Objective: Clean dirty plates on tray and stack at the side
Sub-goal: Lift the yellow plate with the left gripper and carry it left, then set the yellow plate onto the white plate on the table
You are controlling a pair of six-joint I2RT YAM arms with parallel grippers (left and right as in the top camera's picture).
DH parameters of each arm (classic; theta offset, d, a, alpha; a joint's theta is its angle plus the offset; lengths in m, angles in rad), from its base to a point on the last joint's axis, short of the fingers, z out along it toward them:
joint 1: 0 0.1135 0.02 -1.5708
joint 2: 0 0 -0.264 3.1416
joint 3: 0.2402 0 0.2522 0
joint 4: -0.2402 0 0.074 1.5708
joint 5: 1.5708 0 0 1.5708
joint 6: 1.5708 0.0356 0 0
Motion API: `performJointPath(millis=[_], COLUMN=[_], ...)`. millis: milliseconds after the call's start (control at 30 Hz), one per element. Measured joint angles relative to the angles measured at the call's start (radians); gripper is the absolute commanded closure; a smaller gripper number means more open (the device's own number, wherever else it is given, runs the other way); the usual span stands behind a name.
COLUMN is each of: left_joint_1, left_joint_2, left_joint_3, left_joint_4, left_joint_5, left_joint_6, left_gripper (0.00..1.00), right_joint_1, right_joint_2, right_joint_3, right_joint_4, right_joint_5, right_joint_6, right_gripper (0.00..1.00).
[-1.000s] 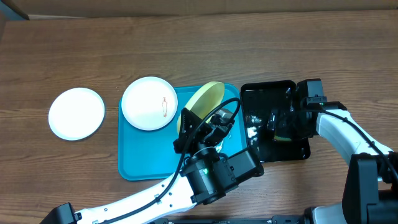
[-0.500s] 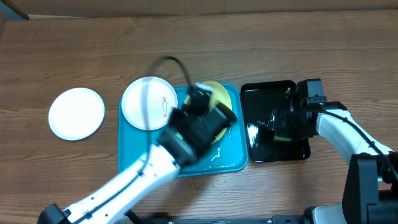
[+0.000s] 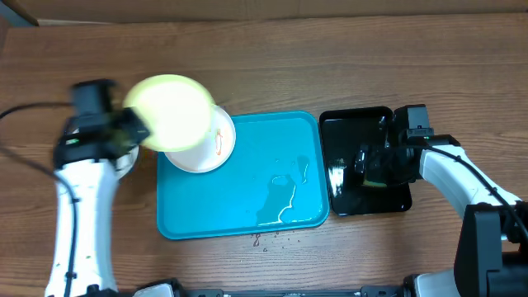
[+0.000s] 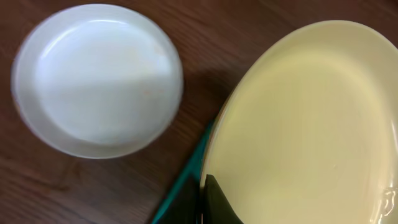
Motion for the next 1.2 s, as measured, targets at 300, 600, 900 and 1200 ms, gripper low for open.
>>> performJointPath(millis=[300,600,900,1200], left_joint_1=[0.38,0.492,0.508,0.507], left_joint_2=[0.104,0.305,0.318,0.317], left_joint_3=[0.002,0.002,0.002,0.026], left_joint_4=[-0.03,0.039,0.116,0.093], left_joint_5=[0.068,0.064,0.064,0.195], left_joint_6=[-0.004,-0.004,-0.004,-0.011], left_gripper=[0.96,0.96,0.8,0.42], right_joint_1=[0.0,0.0,0.0,0.0], right_joint_2=[0.0,0.0,0.0,0.0], right_joint_3=[0.0,0.0,0.0,0.0], right_joint_4=[0.0,0.0,0.0,0.0], right_joint_5=[0.0,0.0,0.0,0.0], right_joint_6=[0.0,0.0,0.0,0.0], right_gripper=[0.0,0.0,0.0,0.0])
